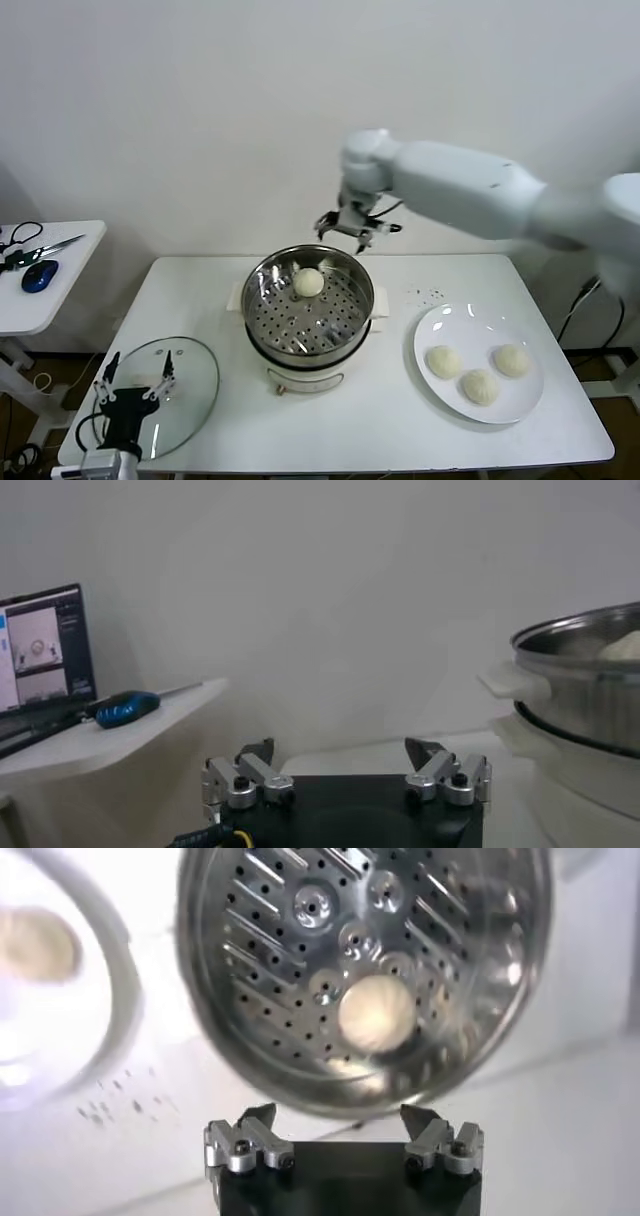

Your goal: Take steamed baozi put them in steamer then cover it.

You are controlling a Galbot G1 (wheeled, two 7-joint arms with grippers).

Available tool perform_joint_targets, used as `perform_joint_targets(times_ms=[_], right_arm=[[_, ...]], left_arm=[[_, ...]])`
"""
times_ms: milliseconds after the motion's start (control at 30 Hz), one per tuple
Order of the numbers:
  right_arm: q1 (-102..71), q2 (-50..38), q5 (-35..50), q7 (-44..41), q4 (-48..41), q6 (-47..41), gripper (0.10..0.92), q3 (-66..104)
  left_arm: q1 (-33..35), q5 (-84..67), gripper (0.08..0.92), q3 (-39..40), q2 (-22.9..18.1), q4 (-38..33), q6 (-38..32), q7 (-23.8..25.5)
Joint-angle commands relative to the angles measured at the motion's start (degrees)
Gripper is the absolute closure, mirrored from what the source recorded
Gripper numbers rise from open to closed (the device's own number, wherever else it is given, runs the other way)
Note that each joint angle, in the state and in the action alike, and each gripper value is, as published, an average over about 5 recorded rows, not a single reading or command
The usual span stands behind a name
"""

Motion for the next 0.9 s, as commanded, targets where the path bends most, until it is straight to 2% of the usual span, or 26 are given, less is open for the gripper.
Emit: perform_joint_targets(times_ms=[33, 300, 667, 900], right_arm=[[1.89, -21.67, 20.67, 1.42, 10.19, -25.12, 0.203, -6.49], [-10.61, -27.55, 19.34, 0.26, 12.66, -30.61, 0.203, -5.33], [-20.67, -24.27, 12.93, 1.3, 4.65, -30.18, 0.203, -2.28], [-25.79, -22.24, 11.91, 1.94, 2.25, -29.96, 0.203, 1.17]], left_arm=[[0.1, 0.85, 0.177, 1.3, -0.46, -0.3, -0.11, -0.04], [0.44, 0.91, 0.177, 1.43, -0.55, -0.29, -0.31, -0.1], [1.48, 0.49, 0.177, 0.93, -0.66, -0.67, -0.68, -0.18], [1.93, 0.31, 0.177, 0.52, -0.56, 0.02, -1.06, -0.22]])
